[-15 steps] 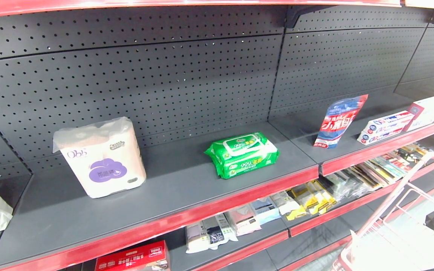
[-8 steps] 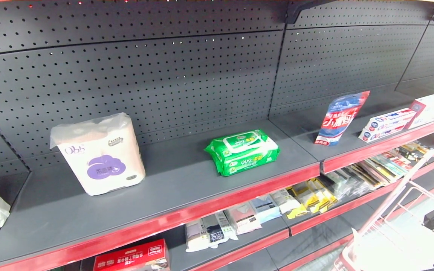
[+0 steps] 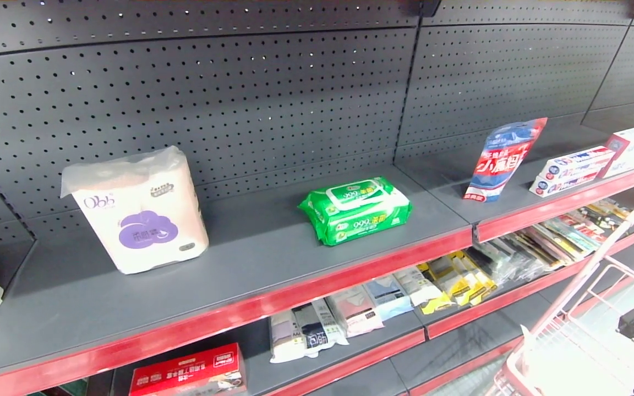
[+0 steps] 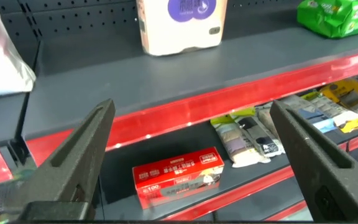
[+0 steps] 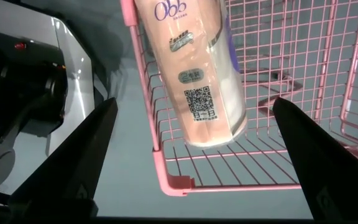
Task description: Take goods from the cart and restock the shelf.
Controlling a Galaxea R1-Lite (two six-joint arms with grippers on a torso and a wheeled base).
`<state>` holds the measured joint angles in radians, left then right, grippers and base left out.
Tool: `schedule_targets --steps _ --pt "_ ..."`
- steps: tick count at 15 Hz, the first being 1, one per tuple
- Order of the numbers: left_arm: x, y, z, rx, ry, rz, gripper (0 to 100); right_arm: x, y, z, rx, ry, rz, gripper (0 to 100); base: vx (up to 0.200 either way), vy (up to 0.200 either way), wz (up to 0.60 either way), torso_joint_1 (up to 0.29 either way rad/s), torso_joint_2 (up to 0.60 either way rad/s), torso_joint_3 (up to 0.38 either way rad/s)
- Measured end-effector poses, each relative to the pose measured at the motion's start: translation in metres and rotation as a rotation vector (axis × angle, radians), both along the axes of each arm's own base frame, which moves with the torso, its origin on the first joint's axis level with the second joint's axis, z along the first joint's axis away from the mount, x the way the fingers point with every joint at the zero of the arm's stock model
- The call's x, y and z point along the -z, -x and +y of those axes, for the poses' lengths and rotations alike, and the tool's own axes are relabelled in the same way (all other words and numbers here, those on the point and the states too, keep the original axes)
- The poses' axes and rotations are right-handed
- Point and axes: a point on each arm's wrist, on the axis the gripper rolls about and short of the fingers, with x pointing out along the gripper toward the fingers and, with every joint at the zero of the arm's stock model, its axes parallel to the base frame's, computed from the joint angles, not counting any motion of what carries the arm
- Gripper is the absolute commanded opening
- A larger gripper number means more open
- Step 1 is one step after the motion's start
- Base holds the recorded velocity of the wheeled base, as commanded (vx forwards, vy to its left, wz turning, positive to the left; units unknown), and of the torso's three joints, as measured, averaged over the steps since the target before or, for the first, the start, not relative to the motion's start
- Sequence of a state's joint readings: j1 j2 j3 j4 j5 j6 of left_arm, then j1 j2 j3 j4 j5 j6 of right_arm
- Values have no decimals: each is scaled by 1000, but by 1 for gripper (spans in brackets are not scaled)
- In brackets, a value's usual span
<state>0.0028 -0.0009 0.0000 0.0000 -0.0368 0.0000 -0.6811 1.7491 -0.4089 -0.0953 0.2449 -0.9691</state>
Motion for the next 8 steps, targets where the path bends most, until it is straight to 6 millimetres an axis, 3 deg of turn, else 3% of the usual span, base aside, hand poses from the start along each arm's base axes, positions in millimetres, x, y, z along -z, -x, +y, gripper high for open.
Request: schedule_targets --steps 8 --pt "0 0 0 0 0 0 100 0 -1 1 -12 2 -1 100 0 0 0 -155 354 193"
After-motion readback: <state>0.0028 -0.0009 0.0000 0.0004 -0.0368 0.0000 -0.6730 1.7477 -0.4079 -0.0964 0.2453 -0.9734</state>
